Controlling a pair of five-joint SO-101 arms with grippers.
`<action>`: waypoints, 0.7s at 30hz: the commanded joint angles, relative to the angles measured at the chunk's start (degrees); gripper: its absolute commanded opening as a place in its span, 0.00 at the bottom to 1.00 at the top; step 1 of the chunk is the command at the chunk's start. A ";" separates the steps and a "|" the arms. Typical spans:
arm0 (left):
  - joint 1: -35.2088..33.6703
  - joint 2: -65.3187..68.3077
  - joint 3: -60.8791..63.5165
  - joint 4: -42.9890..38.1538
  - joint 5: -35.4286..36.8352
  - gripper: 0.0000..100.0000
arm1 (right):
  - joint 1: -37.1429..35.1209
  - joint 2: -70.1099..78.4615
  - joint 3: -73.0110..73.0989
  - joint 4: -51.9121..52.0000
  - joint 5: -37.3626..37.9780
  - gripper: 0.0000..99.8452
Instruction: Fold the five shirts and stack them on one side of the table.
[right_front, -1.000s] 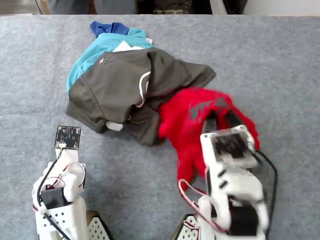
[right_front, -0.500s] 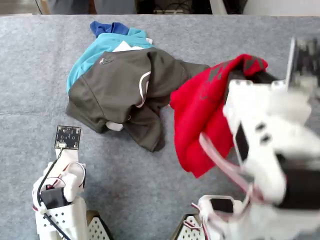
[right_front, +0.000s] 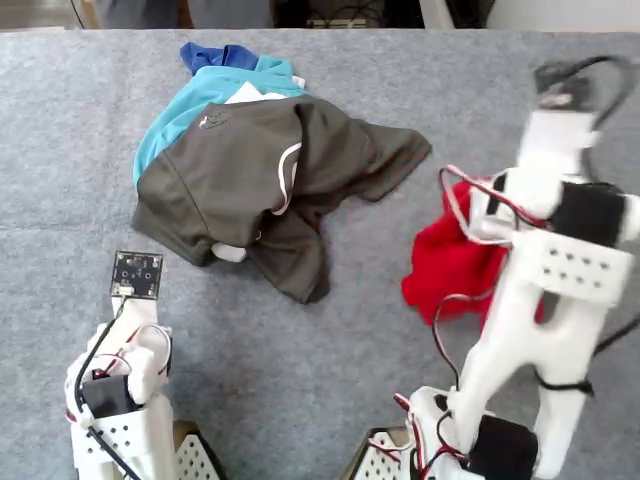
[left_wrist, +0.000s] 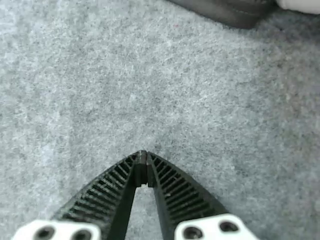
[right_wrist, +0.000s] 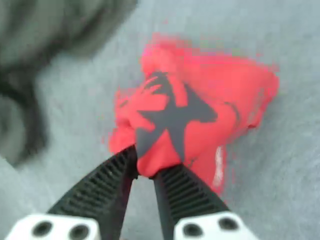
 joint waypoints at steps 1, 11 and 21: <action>3.47 -0.44 0.75 0.35 -0.26 0.03 | 1.05 -0.84 17.27 -10.11 6.15 0.01; 12.00 -0.44 0.75 0.35 -0.26 0.03 | 1.14 -7.16 56.84 -45.19 8.09 0.01; 11.82 -0.44 0.75 0.35 -0.26 0.03 | 1.23 -9.80 67.47 -56.35 8.00 0.01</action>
